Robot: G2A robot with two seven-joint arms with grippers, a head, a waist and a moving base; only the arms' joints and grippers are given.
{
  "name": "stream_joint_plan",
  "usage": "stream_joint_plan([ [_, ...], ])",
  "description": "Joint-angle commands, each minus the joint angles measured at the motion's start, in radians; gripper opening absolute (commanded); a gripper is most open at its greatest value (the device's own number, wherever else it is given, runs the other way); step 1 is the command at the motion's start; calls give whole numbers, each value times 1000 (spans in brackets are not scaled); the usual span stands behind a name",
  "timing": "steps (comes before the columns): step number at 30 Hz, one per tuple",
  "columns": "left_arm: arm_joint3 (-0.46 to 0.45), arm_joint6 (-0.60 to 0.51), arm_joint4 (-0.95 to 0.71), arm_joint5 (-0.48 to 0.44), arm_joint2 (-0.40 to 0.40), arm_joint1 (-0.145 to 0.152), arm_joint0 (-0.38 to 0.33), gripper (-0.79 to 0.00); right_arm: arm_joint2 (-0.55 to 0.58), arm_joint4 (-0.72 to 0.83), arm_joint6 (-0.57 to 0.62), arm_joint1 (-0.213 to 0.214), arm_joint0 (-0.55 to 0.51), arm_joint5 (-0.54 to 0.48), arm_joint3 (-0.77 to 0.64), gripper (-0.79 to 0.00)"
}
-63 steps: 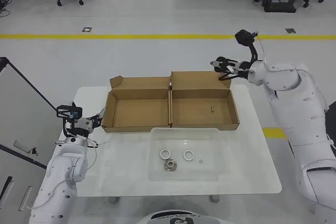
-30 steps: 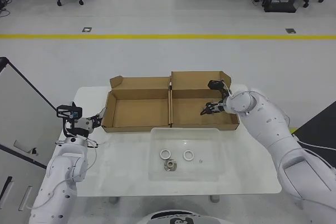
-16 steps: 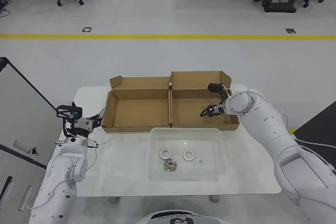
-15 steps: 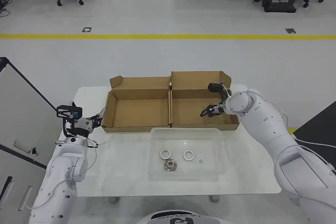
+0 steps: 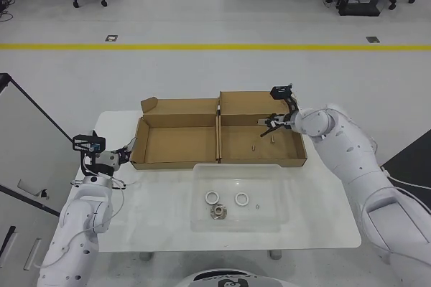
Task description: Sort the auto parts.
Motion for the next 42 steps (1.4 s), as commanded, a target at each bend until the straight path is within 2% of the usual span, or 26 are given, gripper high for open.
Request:
stream_joint_plan([
  [1,0,0,0,0,0,0,0,0,39,-16,-2,18,-23,-5,-73,0],
  [11,0,0,0,0,0,0,0,0,300,-41,75,112,-273,-51,-575,0],
  [16,0,0,0,0,0,0,0,0,382,-18,146,137,-383,-125,-751,0],
  [20,0,0,0,0,0,0,0,0,424,-11,179,151,-451,-170,-839,0],
  [26,0,0,0,0,0,0,0,0,465,7,185,164,-530,-204,-932,0],
  [38,0,0,0,0,0,0,0,0,465,3,183,164,-531,-205,-934,0],
  [42,0,0,0,0,0,0,0,0,438,-60,283,172,-524,-239,-974,0],
])
